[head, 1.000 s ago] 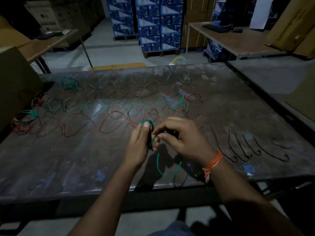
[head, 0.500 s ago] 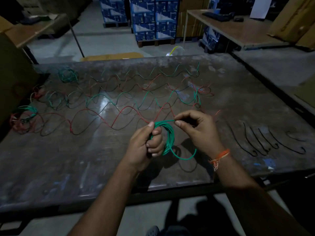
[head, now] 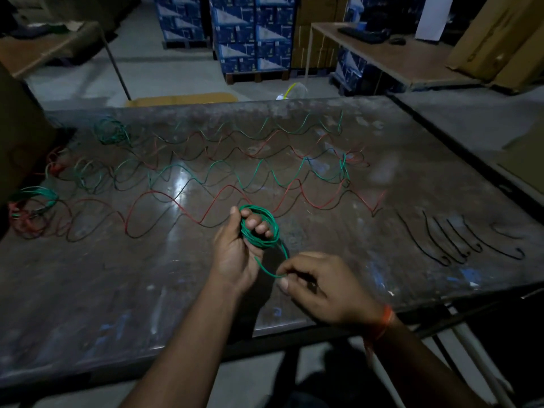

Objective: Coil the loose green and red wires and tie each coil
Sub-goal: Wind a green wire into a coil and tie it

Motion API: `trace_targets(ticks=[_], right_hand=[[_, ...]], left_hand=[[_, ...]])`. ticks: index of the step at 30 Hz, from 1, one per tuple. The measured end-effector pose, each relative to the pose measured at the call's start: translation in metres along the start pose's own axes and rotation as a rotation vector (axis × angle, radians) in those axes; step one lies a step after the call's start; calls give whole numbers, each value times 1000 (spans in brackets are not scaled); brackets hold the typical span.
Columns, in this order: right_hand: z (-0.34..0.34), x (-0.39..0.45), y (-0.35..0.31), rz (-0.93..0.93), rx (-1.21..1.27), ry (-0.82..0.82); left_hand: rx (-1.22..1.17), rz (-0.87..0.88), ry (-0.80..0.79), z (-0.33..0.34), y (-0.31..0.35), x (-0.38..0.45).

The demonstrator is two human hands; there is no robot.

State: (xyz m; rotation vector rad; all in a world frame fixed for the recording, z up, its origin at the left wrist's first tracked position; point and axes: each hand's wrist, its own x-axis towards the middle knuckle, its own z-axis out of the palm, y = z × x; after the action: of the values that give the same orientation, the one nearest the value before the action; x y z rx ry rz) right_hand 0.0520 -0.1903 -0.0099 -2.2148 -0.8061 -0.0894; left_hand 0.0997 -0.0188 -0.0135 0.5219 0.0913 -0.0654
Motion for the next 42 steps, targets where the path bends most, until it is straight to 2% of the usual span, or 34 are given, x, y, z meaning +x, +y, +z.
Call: trace_targets(ticks=[4,7,10,15,22,30,33,37,39,42], right_hand=[[7,11,-17,-52,-85,100],[12,17,-30,-28,-77,218],[16,23,-39,-6,-61,289],[12,30,-42,103,-122,358],[1,43,-43,225,-120,332],[-16,50,-27,398,33,337],[-21,52,-20,410,128,339],[-36,48,-8,368,194,408],[-43,40,-1,305,165,414],[-50,27,16,248,150,307]], left_hand=[[265,122,96,2,-4,-5],[582,203,56,6,-5,-16],[776,297,41,3,-8,-24],[1002,486,-73,-20,-12,-20],[1086,558,-228,-16,-15,-22],[1133,471,-361,-11,-8,-15],[1147,431,-348,-15,-11,-9],[839,180,-315,-12,-20,-2],[696,53,-355,-7,-25,4],[488,-84,-423,3,-36,11]])
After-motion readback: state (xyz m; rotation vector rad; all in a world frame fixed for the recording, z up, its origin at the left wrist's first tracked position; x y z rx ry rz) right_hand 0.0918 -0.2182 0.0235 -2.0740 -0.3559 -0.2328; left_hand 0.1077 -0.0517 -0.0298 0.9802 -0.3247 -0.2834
